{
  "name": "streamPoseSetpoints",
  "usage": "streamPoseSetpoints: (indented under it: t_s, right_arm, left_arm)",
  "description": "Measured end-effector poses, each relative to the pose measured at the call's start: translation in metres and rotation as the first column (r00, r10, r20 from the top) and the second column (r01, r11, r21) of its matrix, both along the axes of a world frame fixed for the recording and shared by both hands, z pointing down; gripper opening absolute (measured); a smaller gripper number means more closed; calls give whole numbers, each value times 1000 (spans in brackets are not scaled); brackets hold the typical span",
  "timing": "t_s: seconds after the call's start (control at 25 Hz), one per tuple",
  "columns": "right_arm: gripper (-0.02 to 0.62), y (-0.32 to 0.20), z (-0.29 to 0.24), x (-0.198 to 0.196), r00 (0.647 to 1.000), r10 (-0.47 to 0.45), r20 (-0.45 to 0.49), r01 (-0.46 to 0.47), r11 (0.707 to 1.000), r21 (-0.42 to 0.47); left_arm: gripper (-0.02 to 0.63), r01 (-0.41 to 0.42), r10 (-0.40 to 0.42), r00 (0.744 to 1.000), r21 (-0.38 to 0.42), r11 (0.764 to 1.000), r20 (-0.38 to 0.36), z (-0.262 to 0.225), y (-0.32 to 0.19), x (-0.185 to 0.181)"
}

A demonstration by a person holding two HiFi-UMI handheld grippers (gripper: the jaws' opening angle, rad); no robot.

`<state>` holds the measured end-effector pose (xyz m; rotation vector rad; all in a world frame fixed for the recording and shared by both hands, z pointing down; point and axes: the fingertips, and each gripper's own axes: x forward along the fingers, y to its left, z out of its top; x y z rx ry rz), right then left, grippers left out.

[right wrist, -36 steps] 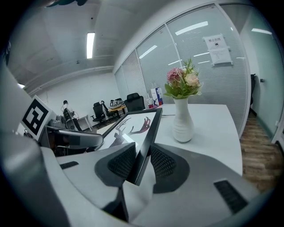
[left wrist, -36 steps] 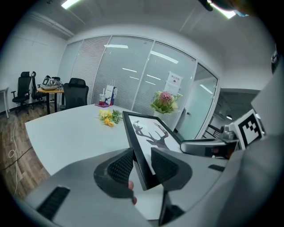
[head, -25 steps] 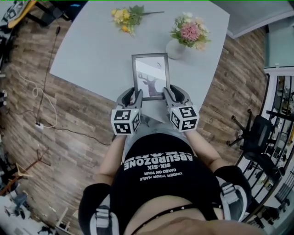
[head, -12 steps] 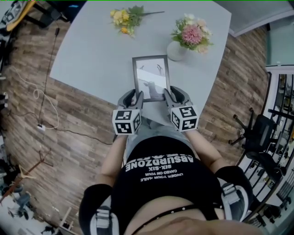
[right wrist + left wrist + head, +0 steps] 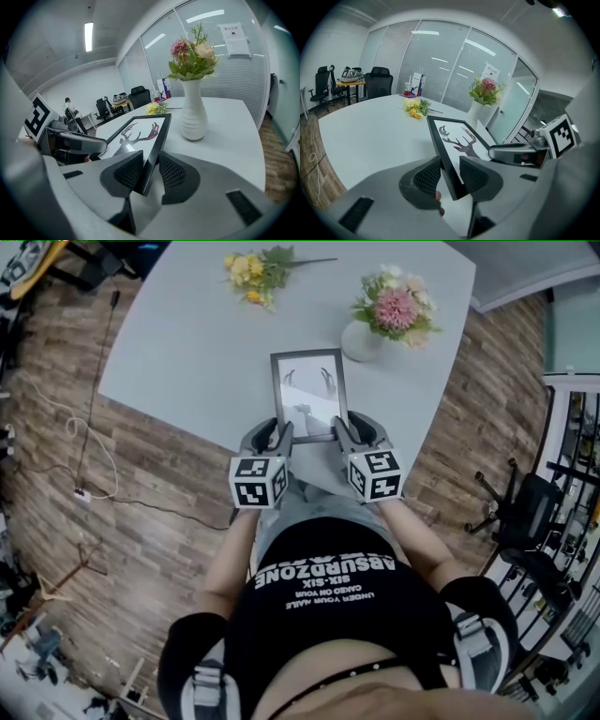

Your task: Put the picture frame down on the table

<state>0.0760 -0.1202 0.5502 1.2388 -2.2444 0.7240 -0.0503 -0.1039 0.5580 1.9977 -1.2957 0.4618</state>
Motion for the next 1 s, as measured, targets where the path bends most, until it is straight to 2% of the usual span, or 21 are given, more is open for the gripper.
streamPoseSetpoints:
  t_s: [1.0]
  right_arm:
    - [118, -14, 34, -1, 1000, -17, -15, 16, 998, -59]
  left_arm:
    - [135, -6, 7, 1000, -78, 997, 18, 34, -11, -1]
